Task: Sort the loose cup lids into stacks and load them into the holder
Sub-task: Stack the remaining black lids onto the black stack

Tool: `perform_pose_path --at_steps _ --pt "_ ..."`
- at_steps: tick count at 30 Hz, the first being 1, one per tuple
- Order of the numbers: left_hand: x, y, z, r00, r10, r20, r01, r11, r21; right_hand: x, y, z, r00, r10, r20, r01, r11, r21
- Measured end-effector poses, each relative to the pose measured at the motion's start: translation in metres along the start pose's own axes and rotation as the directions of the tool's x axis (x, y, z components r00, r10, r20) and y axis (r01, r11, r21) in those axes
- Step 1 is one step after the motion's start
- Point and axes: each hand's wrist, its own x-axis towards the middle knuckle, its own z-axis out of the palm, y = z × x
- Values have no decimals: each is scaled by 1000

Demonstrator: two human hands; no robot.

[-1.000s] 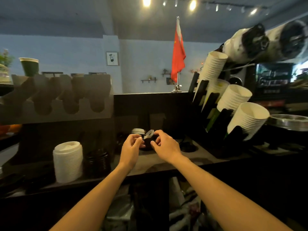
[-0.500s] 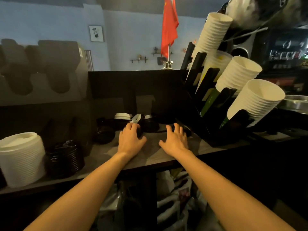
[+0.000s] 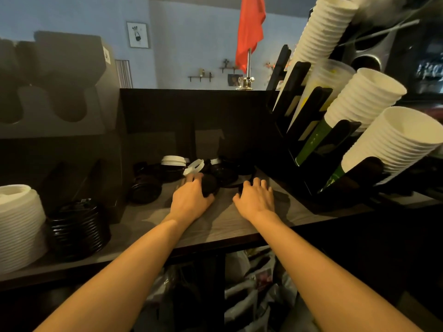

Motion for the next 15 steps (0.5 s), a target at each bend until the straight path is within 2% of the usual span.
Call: perform_pose_path --at_steps 3,8,15 --pt "-2 3 0 998 45 -35 -44 998 33 -3 0 -3 1000 -1 -27 2 1000 25" --pt "5 0 3 992 -53 118 52 999 16 -2 5 -5 977 130 167 -159 973 169" --pt "7 -1 0 1000 1 -14 -3 988 -155 -4 -1 -6 997 -21 -79 34 986 166"
